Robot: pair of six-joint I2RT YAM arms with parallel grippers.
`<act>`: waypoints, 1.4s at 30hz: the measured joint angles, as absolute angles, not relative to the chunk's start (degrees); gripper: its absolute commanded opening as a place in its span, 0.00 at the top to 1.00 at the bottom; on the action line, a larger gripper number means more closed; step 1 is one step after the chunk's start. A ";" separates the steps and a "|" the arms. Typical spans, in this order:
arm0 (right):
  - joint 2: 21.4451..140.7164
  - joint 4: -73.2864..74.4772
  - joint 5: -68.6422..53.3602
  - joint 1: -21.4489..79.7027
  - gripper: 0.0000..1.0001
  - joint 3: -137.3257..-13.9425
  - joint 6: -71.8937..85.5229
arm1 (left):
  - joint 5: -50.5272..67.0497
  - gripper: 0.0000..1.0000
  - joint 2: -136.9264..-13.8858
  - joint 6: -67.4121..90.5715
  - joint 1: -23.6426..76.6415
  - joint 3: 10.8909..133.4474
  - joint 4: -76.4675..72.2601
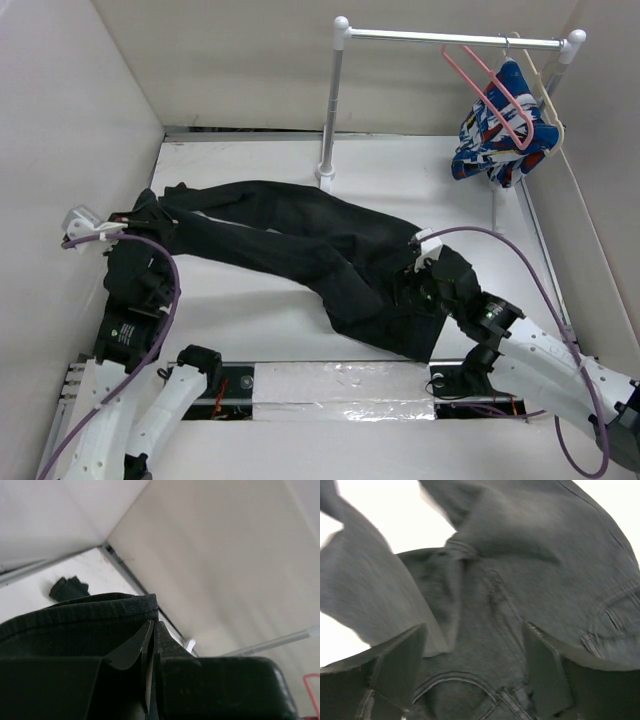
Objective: Place the trousers on the hanger
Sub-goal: Flatten out the trousers at the center of the board.
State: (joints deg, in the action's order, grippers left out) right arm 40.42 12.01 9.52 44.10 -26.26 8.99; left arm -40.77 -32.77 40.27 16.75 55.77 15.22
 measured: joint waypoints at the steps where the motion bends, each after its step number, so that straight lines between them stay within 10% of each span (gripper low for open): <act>1: 40.49 12.05 9.91 42.87 0.10 -25.96 9.52 | -41.45 1.00 -32.05 39.44 16.75 56.34 14.94; 26: 57.95 3.16 -6.50 -6.42 0.06 -18.79 16.25 | -51.07 1.00 -27.11 20.08 16.75 64.77 4.78; 30: 61.34 -1.65 -11.27 -6.42 0.25 -18.92 17.56 | -52.56 1.00 -23.31 18.85 16.75 62.92 2.81; 35: 65.34 -5.65 -13.72 -8.25 0.92 -19.07 19.55 | -53.19 1.00 -20.73 18.50 16.75 61.69 2.28; 42: 68.58 -8.21 -14.98 -12.34 1.00 -23.42 21.47 | -52.95 1.00 -18.87 19.49 16.75 57.63 3.29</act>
State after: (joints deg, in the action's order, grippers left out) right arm 68.58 -8.21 -14.98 -12.34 -23.42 21.47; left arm -52.95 -18.87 19.49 16.75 57.63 3.29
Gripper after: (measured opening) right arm 0.041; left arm 0.006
